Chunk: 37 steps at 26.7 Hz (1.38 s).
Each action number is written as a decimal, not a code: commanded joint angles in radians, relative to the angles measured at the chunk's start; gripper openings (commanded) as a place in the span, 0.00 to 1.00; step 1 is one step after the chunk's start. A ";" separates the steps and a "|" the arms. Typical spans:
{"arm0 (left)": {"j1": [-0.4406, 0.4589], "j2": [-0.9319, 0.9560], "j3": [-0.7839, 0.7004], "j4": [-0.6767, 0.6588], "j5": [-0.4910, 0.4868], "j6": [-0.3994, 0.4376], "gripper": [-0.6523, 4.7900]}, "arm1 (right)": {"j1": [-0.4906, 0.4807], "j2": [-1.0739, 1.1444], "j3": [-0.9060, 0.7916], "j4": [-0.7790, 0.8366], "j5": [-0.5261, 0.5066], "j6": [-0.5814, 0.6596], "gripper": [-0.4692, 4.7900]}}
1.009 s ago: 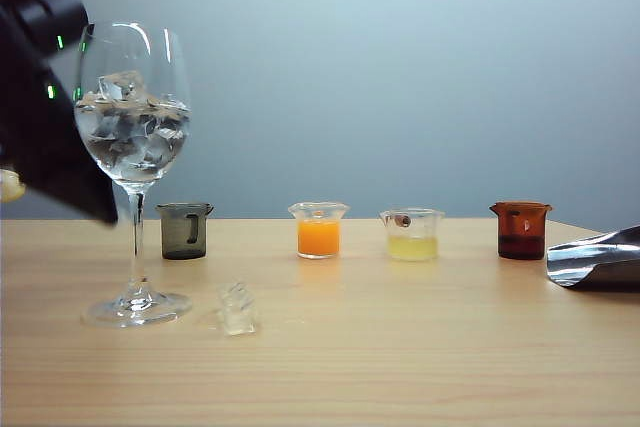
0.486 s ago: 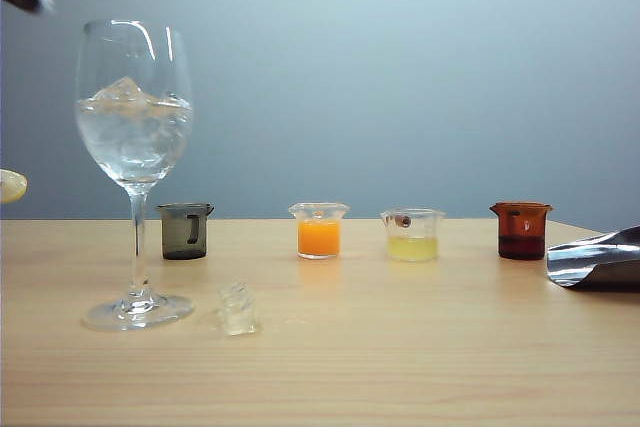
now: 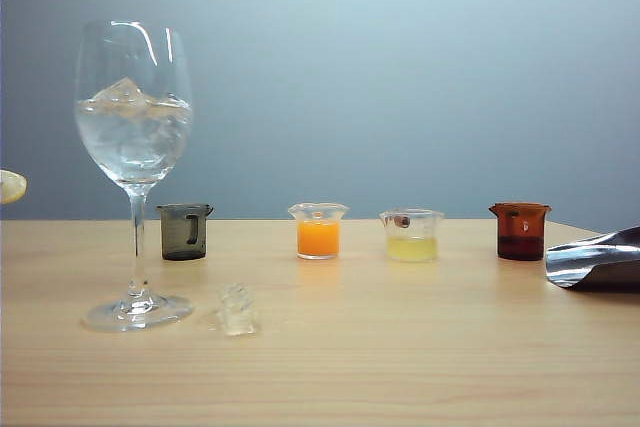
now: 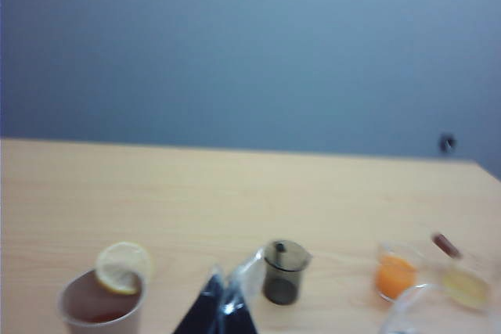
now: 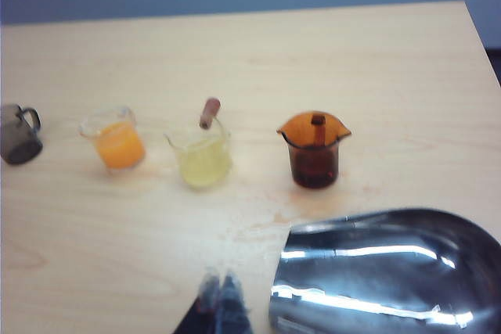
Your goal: Pick up the first measuring cup from the left, pour the coconut rum inside into the goblet, and finally put the measuring cup back in its original place.
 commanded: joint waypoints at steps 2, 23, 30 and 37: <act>0.000 -0.138 -0.155 0.065 -0.032 -0.002 0.11 | -0.008 0.000 -0.120 0.196 0.014 0.008 0.07; 0.001 -0.135 -0.498 0.202 -0.129 -0.038 0.11 | 0.005 0.075 -0.352 0.311 0.114 0.010 0.11; 0.000 -0.136 -0.497 0.203 -0.073 -0.074 0.11 | 0.002 -0.015 -0.365 0.274 0.109 0.011 0.11; 0.000 -0.142 -0.497 0.203 -0.076 -0.074 0.11 | -0.015 -0.301 -0.386 0.151 0.100 0.008 0.11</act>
